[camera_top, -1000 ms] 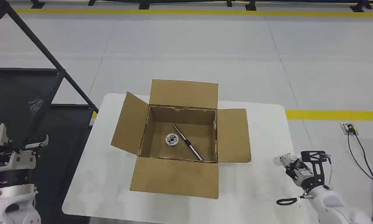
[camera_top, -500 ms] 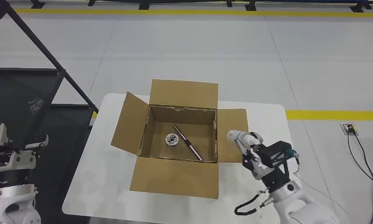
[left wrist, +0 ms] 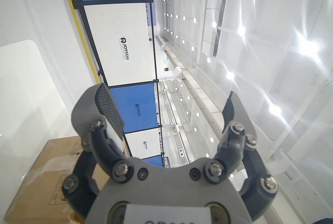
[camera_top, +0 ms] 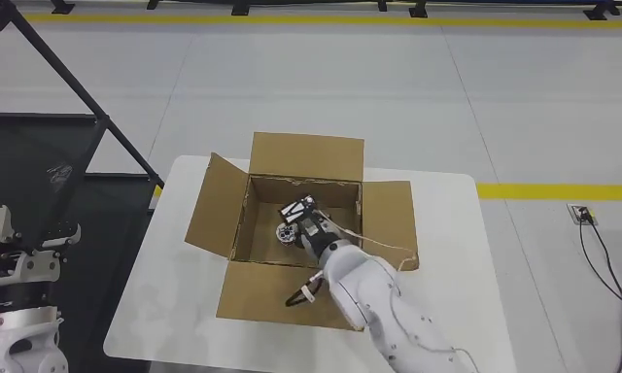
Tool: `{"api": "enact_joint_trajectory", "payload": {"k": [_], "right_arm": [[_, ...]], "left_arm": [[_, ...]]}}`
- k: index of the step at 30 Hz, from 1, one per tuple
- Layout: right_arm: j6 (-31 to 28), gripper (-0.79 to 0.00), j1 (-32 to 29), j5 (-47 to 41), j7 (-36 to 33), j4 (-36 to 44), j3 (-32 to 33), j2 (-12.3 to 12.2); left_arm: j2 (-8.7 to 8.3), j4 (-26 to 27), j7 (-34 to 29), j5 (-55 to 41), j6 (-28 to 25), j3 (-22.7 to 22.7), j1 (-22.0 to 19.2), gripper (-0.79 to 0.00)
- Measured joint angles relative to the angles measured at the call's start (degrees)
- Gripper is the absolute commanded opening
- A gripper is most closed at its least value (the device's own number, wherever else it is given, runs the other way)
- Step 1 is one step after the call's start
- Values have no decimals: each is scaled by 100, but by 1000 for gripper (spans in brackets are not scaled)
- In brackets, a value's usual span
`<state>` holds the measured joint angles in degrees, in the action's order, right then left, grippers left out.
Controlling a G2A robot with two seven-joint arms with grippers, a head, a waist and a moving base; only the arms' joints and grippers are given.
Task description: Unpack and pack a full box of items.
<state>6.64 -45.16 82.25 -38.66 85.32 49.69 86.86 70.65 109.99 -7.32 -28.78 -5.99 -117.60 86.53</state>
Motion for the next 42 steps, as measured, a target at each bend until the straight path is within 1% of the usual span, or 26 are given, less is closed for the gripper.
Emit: {"api": "enact_joint_trajectory", "payload": {"k": [3, 6, 11, 12, 14, 16, 18, 20, 21, 22, 23, 28, 32, 35, 42], "right_arm": [[300, -785, 444, -191, -188, -733, -182, 157], [506, -785, 734, -291, -298, -1308, -265, 270], [613, -785, 940, -490, -307, -1938, -267, 384], [636, -727, 969, -491, -273, -2042, -251, 399], [643, -643, 993, -515, -227, -2156, -214, 416], [632, -591, 1015, -519, -194, -2266, -168, 428], [616, -563, 1040, -522, -177, -2361, -120, 439], [580, -505, 1064, -533, -159, -2435, -81, 448], [555, -449, 1081, -544, -148, -2478, -55, 455], [539, -419, 1095, -548, -142, -2507, -38, 459], [524, -413, 1110, -552, -141, -2531, -18, 464], [400, -403, 1155, -559, -148, -2572, 82, 477], [343, -403, 1103, -479, -148, -2446, 158, 468], [333, -397, 991, -324, -159, -2207, 232, 440], [264, -332, 580, 89, -329, -1406, 482, 332]], "left_arm": [[0, 0, 0, 0, 0, 0, 0, 0], [0, 0, 0, 0, 0, 0, 0, 0], [0, 0, 0, 0, 0, 0, 0, 0], [0, 0, 0, 0, 0, 0, 0, 0], [0, 0, 0, 0, 0, 0, 0, 0], [0, 0, 0, 0, 0, 0, 0, 0], [0, 0, 0, 0, 0, 0, 0, 0], [0, 0, 0, 0, 0, 0, 0, 0], [0, 0, 0, 0, 0, 0, 0, 0], [0, 0, 0, 0, 0, 0, 0, 0], [0, 0, 0, 0, 0, 0, 0, 0], [0, 0, 0, 0, 0, 0, 0, 0], [0, 0, 0, 0, 0, 0, 0, 0], [0, 0, 0, 0, 0, 0, 0, 0], [0, 0, 0, 0, 0, 0, 0, 0]]}}
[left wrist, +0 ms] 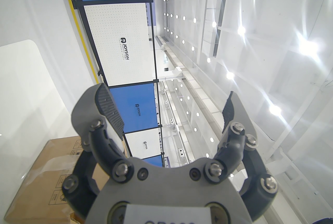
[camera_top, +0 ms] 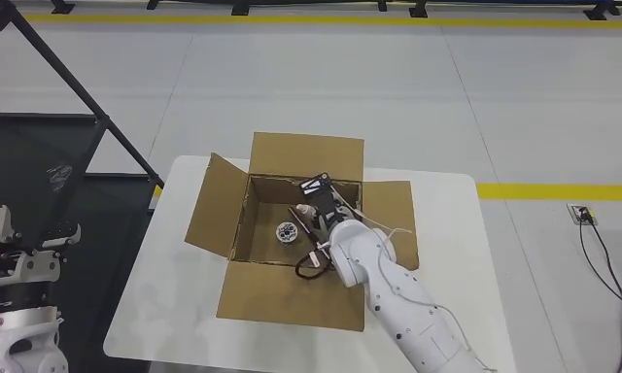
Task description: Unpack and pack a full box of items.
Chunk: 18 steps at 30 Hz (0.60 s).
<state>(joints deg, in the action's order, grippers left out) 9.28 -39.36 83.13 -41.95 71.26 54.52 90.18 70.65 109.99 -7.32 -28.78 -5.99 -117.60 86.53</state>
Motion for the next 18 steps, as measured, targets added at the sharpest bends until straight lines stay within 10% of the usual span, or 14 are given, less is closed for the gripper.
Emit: {"api": "enact_joint_trajectory", "payload": {"k": [8, 11, 18], "right_arm": [[-448, -280, -632, 33, -16, 1144, 395, -129], [-671, -12, -1077, -174, 42, 1885, 694, -205], [-1422, 0, -2235, -816, 109, 3394, 1326, -365]], "left_arm": [[0, 0, 0, 0, 0, 0, 0, 0], [0, 0, 0, 0, 0, 0, 0, 0], [0, 0, 0, 0, 0, 0, 0, 0]]}}
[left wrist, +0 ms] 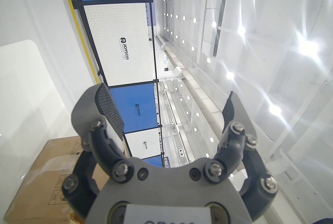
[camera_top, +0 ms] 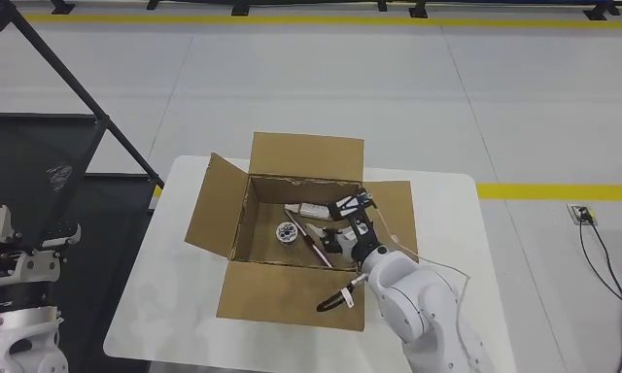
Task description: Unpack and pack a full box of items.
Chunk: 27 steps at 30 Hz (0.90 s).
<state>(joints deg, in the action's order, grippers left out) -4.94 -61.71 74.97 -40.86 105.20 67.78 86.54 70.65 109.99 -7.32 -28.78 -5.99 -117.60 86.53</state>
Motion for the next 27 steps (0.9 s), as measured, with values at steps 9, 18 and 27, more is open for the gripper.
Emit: {"api": "enact_joint_trajectory", "payload": {"k": [9, 18, 27], "right_arm": [[35, 0, 55, 10, -2, -26, -8, 2], [23, 0, 30, -25, 34, 4, -1, 3], [-167, 0, -551, -1166, 456, 1123, 801, -88]], "left_arm": [[0, 0, 0, 0, 0, 0, 0, 0], [-1, 9, -8, 27, 12, 7, 5, 0], [-114, 130, -1151, 1089, 480, 565, -257, 0]]}}
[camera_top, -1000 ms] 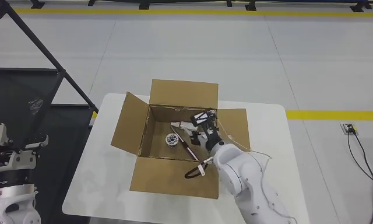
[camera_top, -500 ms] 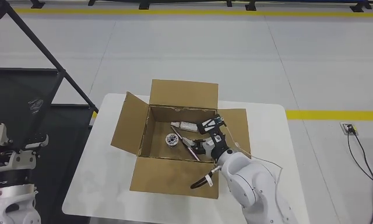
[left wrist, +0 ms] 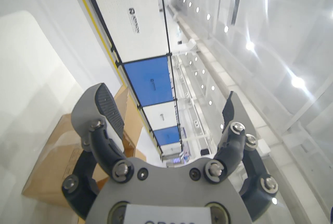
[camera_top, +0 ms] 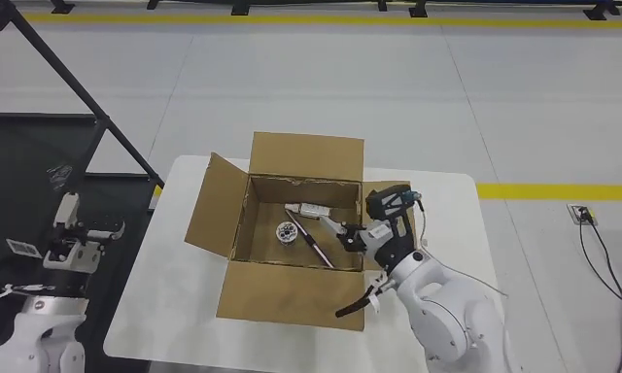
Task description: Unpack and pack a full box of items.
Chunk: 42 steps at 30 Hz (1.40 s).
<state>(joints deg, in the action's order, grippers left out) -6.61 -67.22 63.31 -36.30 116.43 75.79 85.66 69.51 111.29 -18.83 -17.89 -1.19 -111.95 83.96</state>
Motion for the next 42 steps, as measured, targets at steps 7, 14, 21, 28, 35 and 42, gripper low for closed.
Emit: {"api": "enact_joint_trajectory", "payload": {"k": [7, 14, 21, 28, 35, 42], "right_arm": [[-162, 0, -312, -1510, -449, 244, 1118, -110], [-160, 0, -221, -2340, -1104, -146, 1908, -239], [8, 0, 99, -2630, -1549, -1020, 2171, -356], [288, 0, 523, -2408, -1503, -2111, 2032, -425], [-351, 0, 755, -3430, -1724, -2472, 1928, -482], [-1018, 0, 986, -4753, -2209, -2488, 1815, -552]], "left_arm": [[-60, -190, -723, 836, -101, 618, -202, 0], [-76, -362, -719, 1415, -264, 1077, -370, 0], [-85, -239, -843, 1579, -264, 1392, -392, 0], [-83, -65, -928, 1810, -215, 1826, -440, 0], [-72, -156, -902, 2065, -160, 2254, -574, 0], [-57, -335, -789, 2218, -110, 2566, -718, 0]]}}
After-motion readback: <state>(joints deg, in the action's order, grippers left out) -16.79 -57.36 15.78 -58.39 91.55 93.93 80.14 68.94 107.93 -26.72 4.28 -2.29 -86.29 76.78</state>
